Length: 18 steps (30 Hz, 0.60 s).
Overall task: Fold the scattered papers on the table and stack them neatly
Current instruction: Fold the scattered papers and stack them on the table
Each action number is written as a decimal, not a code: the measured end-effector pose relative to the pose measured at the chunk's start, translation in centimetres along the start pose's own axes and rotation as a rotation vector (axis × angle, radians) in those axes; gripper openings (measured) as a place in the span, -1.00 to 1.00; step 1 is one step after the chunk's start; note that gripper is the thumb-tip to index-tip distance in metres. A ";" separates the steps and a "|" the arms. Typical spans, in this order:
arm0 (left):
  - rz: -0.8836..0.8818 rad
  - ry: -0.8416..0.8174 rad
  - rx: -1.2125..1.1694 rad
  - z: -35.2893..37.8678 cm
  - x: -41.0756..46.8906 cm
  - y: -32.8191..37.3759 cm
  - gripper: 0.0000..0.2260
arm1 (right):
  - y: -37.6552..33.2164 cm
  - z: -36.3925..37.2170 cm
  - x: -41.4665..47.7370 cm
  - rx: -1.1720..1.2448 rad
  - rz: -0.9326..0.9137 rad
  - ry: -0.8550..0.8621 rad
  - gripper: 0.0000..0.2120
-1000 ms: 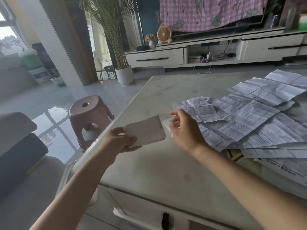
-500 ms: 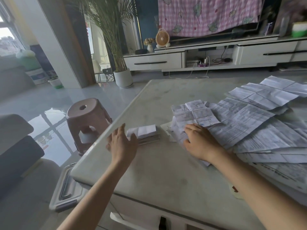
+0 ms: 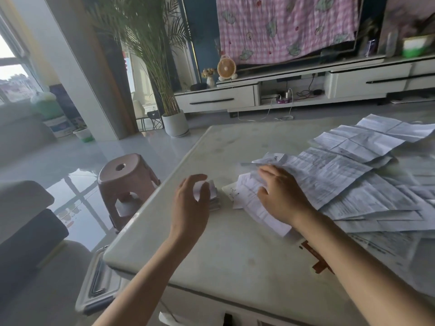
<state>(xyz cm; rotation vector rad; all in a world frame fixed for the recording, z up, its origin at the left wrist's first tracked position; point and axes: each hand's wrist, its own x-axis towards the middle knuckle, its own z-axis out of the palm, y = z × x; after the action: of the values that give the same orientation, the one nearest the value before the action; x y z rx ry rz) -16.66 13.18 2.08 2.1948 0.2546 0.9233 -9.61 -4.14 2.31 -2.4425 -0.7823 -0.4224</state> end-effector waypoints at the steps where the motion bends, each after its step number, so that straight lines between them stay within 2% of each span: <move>1: -0.055 -0.057 -0.082 0.5 -0.2 0.8 -0.85 | -0.1 -0.9 0.2 0.079 0.008 0.054 -0.60; 3: -0.225 -0.226 -0.255 1.3 -0.7 2.5 -0.77 | -0.5 -3.1 0.3 0.254 0.045 0.145 -0.65; 4: -0.323 -0.329 -0.347 1.6 -0.9 3.3 -0.65 | -0.6 -4.2 0.3 0.337 0.062 0.178 -0.71; 6: -0.466 -0.484 -0.470 2.2 -1.0 4.4 -0.23 | -0.8 -6.5 0.1 0.518 0.098 0.212 -0.82; 7: -0.483 -0.523 -0.506 2.5 -1.0 5.0 -0.05 | -0.8 -7.7 -0.4 0.618 0.112 0.213 -0.86; 9: -0.425 -0.554 -0.519 2.7 -1.2 6.8 0.11 | -0.2 -9.7 -1.5 0.816 0.122 0.191 -0.87; 11: -0.330 -0.670 -0.590 3.0 -1.3 8.1 0.03 | 0.9 -11.1 -3.0 0.973 0.153 0.170 -0.85; 14: -0.245 -0.891 -0.795 3.8 -2.7 11.0 -0.37 | 2.5 -11.6 -5.2 1.096 0.225 0.159 -0.78; 16: -0.234 -0.921 -0.871 4.6 -3.9 13.3 -0.49 | 3.6 -11.8 -6.8 1.071 0.252 0.157 -0.76; 18: -0.226 -0.937 -0.936 5.0 -4.6 14.8 -0.50 | 4.1 -12.0 -7.9 1.070 0.270 0.195 -0.80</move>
<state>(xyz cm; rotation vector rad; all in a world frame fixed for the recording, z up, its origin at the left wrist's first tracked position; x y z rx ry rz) -17.89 -2.14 7.50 1.4393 -0.3234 -0.1865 -14.84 -17.40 6.92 -1.4374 -0.4054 -0.0771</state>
